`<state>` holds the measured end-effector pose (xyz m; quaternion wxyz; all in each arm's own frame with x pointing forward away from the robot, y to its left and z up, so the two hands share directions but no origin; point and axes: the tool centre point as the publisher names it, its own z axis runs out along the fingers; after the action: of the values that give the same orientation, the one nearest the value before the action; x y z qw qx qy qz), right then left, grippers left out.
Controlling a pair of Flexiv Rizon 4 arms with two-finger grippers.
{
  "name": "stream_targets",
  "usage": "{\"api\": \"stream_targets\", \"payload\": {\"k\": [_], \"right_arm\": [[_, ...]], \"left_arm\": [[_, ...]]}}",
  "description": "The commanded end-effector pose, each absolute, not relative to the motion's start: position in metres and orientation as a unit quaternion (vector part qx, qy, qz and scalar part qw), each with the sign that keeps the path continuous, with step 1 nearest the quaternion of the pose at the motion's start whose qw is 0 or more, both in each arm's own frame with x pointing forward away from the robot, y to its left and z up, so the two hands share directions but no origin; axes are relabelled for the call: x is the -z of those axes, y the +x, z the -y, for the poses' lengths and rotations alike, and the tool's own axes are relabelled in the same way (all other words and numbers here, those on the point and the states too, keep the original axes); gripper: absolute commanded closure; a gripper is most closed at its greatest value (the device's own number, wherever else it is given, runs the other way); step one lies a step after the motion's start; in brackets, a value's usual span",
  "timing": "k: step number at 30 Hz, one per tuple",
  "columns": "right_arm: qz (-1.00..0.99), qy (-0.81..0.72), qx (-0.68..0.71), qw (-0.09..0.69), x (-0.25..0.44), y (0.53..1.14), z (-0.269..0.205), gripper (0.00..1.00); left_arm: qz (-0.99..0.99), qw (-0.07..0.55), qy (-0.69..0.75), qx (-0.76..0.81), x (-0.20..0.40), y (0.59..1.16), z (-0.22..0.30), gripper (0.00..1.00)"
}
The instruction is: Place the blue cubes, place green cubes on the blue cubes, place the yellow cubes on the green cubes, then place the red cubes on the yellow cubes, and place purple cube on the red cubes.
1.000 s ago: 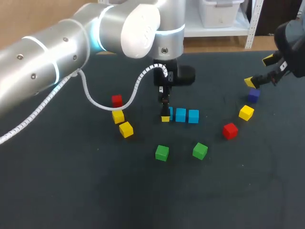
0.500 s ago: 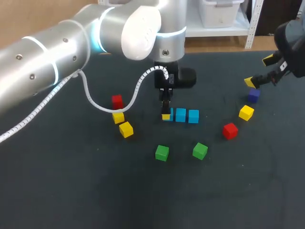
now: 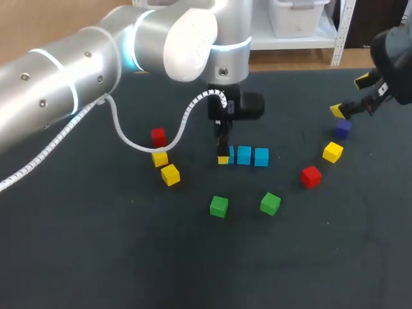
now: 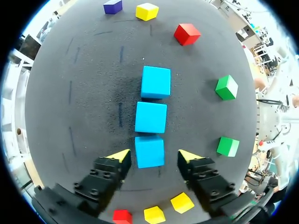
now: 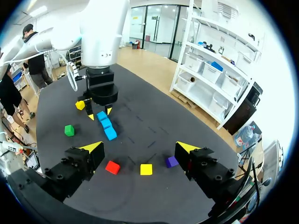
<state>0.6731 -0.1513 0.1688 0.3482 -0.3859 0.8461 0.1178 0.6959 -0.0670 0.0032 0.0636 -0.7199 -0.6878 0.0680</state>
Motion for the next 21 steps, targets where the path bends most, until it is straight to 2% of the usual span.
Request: {"api": "stream_targets", "payload": {"k": [1,21], "right_arm": [[-0.846,-0.385,-0.116,0.350,-0.168,0.672,0.151,0.00],[-0.846,-0.385,-0.116,0.350,-0.168,0.672,0.151,0.00]], "left_arm": [[0.687,0.061,-0.721,-0.067,-0.006,0.695,0.068,0.00],[0.691,0.039,-0.719,-0.064,-0.003,0.700,0.085,0.00]]}}
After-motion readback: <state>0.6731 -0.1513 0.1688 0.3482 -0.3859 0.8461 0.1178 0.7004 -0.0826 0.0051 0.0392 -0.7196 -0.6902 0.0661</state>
